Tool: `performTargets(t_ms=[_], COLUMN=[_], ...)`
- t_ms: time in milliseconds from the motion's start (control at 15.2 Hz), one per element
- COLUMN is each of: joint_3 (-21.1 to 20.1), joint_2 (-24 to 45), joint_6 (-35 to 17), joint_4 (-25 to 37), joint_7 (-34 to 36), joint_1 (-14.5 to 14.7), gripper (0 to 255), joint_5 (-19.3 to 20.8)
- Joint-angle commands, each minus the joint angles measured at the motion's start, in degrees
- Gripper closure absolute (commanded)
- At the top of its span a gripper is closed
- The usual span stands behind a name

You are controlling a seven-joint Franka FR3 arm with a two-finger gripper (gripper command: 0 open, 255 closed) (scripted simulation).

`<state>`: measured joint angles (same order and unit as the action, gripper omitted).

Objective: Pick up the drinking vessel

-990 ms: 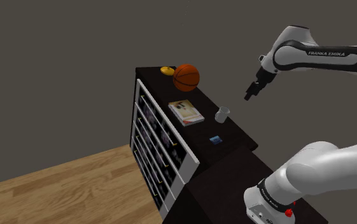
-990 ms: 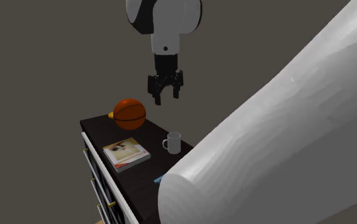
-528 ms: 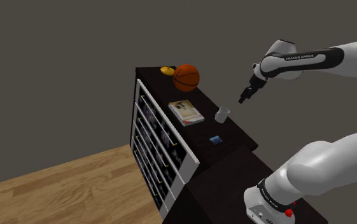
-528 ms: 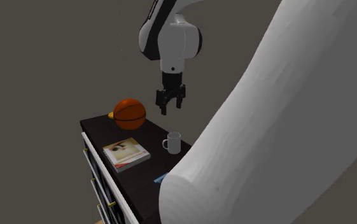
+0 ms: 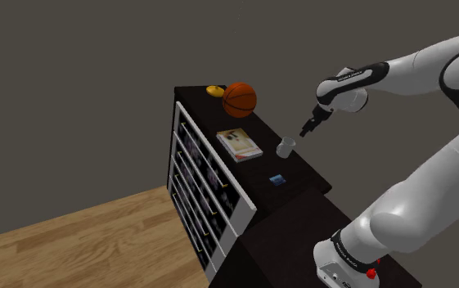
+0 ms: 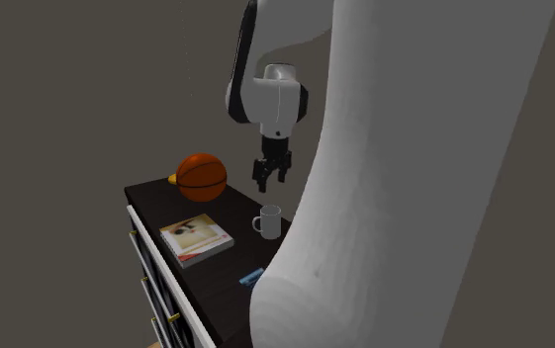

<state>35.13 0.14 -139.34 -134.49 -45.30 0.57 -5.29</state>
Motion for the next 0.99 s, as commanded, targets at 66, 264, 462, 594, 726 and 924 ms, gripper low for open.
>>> performTargets(t_ms=[66,264,462,594,726,924], joint_3=[-0.1,-2.7,-5.9,-8.0,-9.8,-11.6], joint_2=[8.7,16.6,23.9,28.5,33.1,37.8], joint_6=[-1.9,-2.5,-2.4,-2.1,-1.7,-1.1], joint_4=[4.7,10.0,16.0,20.3,24.9,30.0], joint_7=[-8.9,-16.1,-21.3,-23.9,-26.0,-27.5], joint_1=[-1.4,-5.1,-9.4,-12.1,-14.8,-17.3], gripper=[0,0,0,0,0,0], joint_5=[-9.8,-17.9,-23.8,-26.8,-29.0,-30.7])
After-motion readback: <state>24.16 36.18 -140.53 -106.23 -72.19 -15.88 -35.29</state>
